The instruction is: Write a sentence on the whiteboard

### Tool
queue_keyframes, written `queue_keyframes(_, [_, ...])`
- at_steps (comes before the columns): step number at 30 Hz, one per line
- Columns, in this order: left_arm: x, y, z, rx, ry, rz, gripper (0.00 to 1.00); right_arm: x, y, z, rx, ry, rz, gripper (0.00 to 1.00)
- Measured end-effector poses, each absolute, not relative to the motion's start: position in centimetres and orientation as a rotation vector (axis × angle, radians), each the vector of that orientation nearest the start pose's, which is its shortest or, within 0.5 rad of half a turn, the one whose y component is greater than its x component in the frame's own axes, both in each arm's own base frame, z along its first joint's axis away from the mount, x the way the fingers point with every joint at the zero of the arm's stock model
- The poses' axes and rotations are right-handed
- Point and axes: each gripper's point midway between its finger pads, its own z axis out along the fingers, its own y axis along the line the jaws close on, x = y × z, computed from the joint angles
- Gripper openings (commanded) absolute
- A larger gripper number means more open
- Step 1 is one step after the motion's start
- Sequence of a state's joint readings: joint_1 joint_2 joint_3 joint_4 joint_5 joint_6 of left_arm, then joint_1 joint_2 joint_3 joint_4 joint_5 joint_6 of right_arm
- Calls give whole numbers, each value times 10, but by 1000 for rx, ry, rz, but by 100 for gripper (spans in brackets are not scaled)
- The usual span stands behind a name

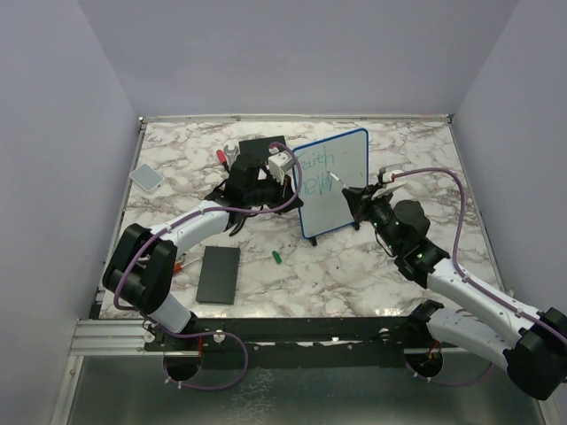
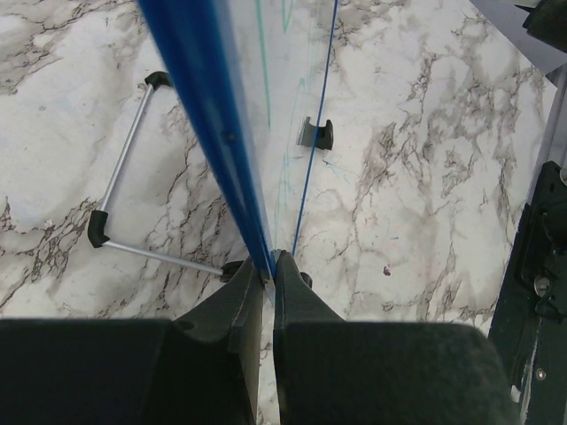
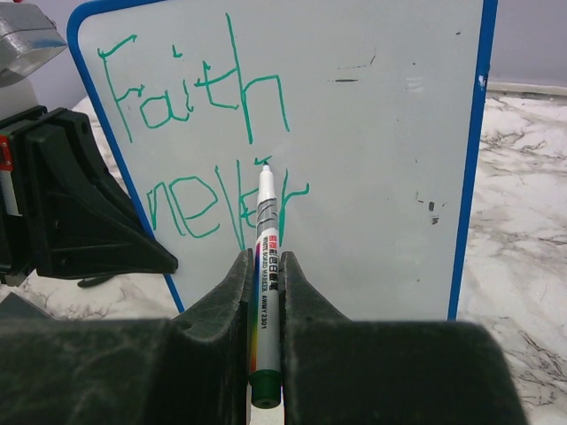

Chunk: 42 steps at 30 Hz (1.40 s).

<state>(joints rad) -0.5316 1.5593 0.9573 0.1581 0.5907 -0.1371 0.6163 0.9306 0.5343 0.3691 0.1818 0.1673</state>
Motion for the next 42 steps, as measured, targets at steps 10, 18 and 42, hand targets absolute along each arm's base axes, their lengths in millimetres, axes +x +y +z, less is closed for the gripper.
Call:
queue_keyframes(10, [320, -307, 158, 785, 1927, -1010, 0, 309, 188, 237, -216, 1604, 459, 1])
queue_keyframes(18, [320, -307, 158, 785, 1927, -1010, 0, 311, 183, 238, -195, 1601, 441, 1])
queue_keyframes(42, [320, -307, 158, 785, 1927, -1011, 0, 311, 179, 237, -160, 1614, 429, 1])
